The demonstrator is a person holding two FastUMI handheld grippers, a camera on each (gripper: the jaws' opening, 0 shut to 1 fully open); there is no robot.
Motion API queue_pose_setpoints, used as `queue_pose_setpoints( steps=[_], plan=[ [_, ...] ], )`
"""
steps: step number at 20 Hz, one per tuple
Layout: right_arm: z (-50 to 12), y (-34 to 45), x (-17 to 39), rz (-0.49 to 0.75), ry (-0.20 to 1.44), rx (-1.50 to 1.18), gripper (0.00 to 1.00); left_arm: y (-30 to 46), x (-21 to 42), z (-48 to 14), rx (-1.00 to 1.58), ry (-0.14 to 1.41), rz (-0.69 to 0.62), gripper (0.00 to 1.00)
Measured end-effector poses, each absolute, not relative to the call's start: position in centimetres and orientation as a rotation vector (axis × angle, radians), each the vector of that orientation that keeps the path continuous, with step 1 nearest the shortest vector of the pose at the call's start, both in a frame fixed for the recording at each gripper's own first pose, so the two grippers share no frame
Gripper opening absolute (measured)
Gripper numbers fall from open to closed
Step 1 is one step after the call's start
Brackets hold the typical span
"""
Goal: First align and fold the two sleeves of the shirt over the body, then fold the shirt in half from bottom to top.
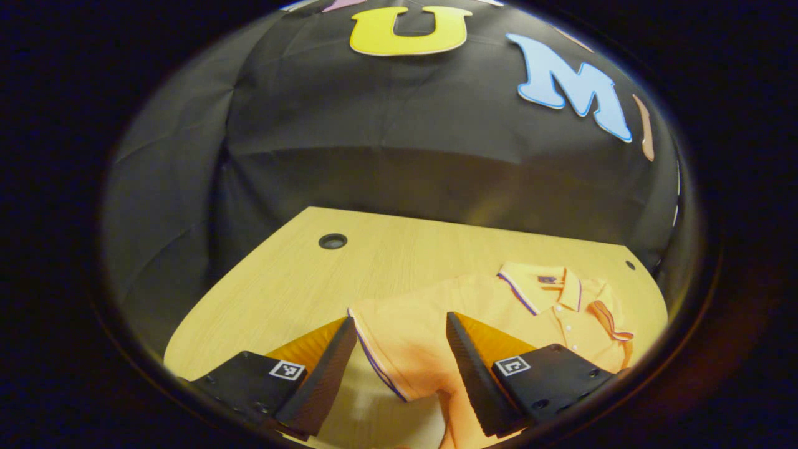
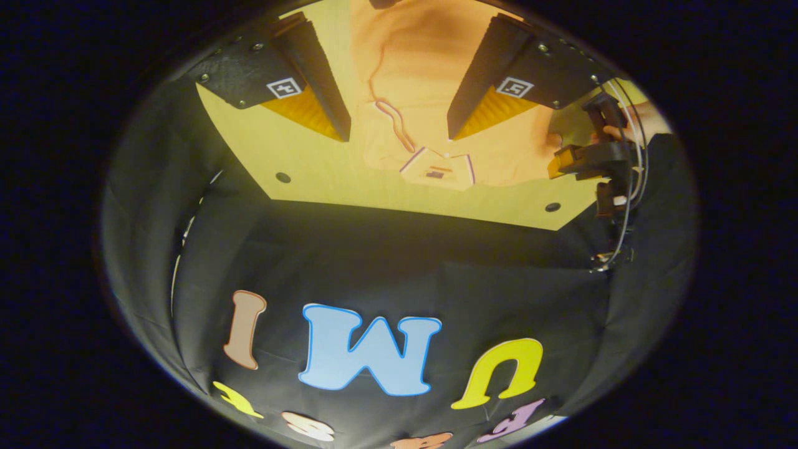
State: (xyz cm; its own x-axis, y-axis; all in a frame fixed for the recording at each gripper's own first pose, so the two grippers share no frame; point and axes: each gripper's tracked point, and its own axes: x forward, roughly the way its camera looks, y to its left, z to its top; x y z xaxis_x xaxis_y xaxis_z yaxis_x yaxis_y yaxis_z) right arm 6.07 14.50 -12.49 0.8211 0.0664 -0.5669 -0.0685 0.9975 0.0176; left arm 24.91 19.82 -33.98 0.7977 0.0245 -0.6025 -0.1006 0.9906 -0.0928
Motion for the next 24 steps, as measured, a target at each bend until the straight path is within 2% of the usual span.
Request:
queue_pose_setpoints(
  steps=[8,15,17,18,19,20,21,23,24],
  plan=[
    [-12.3,14.3,2.8,0.063,0.626,0.033,0.99,20.8,26.8,-39.3,-0.105,0.763,0.075,0.94],
    [-12.9,13.6,1.9,0.044,0.644,0.095,0.97,20.9,26.9,-39.8,-0.049,0.783,0.082,0.94],
    [-13.2,13.7,1.6,0.047,0.652,0.121,0.97,20.5,26.9,-40.0,-0.041,0.792,0.068,0.80],
    [-13.4,13.7,1.6,0.047,0.655,0.127,0.97,19.9,27.0,-39.9,-0.046,0.787,0.051,0.79],
    [-13.5,13.7,1.5,0.049,0.657,0.130,0.97,19.5,27.0,-39.9,-0.044,0.784,0.041,0.56],
    [-13.7,13.7,1.4,0.051,0.659,0.133,0.97,18.9,27.0,-39.9,-0.030,0.777,0.018,0.47],
    [-13.7,13.8,1.3,0.056,0.662,0.136,0.97,18.5,26.9,-39.9,-0.005,0.778,0.005,0.30],
    [-14.0,13.8,1.1,0.062,0.669,0.141,0.97,18.1,27.3,-39.9,0.065,0.783,-0.014,0.12],
    [-13.9,13.8,1.0,0.063,0.668,0.141,0.98,17.7,27.5,-39.7,0.079,0.783,-0.013,0.12]
  ],
)
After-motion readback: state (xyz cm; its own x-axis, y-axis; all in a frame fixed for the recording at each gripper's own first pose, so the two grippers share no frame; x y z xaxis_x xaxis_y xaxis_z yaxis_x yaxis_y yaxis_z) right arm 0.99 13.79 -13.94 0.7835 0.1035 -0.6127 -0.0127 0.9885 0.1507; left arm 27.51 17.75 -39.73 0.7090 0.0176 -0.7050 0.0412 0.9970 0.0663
